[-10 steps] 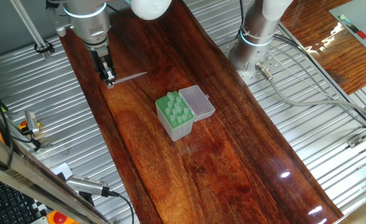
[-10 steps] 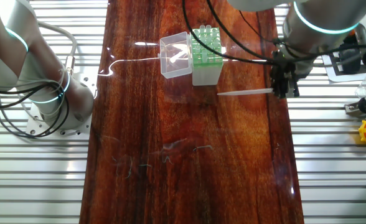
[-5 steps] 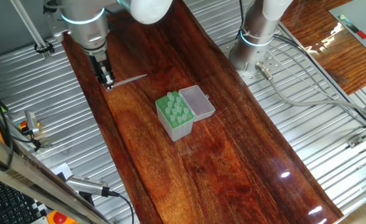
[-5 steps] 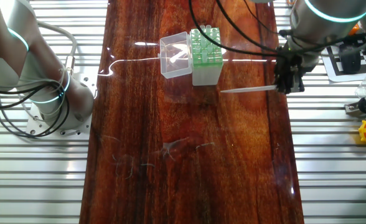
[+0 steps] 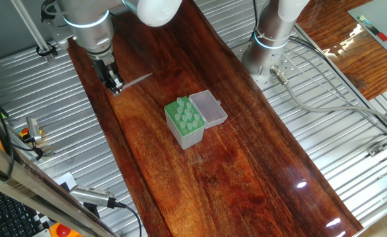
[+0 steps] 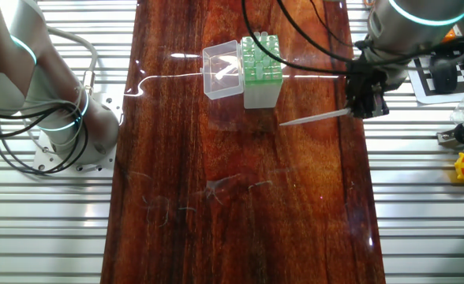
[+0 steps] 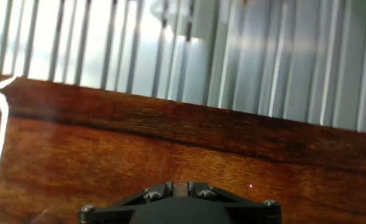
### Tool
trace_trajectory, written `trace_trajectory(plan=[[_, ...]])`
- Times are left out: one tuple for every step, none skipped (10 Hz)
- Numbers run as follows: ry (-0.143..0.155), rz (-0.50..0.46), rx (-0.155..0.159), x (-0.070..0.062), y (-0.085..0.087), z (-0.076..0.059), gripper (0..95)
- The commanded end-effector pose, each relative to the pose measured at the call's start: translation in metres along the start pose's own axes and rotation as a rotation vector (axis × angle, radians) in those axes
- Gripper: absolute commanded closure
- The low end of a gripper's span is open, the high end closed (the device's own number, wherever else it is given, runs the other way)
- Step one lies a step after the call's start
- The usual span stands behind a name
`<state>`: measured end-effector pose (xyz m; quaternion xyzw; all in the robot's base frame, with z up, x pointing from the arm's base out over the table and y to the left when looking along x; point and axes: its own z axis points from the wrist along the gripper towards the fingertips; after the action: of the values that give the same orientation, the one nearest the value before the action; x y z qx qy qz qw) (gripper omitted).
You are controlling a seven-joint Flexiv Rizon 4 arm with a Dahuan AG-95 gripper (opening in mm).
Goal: Insert a large pipette tip into the holder for large pipette tips
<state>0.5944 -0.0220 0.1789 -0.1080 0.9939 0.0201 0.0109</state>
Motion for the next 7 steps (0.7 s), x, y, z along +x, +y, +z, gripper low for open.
trace_trajectory(plan=[[-0.021,0.076,-0.014,-0.002,0.009,-0.002,95.0],[-0.023,0.093,-0.019,-0.007,0.017,-0.005,95.0],[-0.024,0.101,-0.023,-0.011,0.022,-0.008,95.0],[-0.030,0.104,-0.020,-0.014,0.028,-0.008,95.0],[-0.036,0.121,-0.022,-0.017,0.038,-0.006,95.0],[-0.033,0.125,-0.018,-0.020,0.044,-0.004,95.0],[-0.026,0.127,-0.017,-0.022,0.048,-0.002,95.0]])
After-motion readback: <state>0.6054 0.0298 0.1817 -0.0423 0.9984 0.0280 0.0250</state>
